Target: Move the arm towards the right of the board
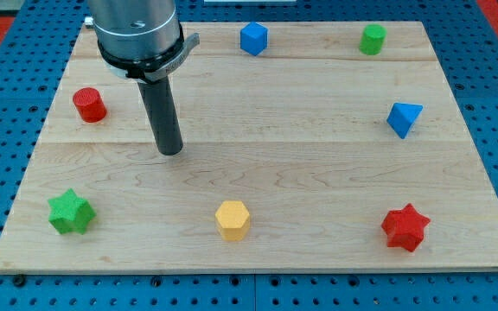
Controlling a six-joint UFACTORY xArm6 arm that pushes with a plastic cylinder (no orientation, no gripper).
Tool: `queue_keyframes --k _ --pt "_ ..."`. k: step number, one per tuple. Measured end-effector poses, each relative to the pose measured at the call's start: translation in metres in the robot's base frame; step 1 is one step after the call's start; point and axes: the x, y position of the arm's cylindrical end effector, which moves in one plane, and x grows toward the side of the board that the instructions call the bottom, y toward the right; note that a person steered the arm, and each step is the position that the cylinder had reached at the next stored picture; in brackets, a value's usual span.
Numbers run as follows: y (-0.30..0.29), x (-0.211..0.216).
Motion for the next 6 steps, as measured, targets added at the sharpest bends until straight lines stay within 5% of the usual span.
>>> queue_keyframes --k 2,6 --pt "0.056 0.006" --pt "0.374 0.016"
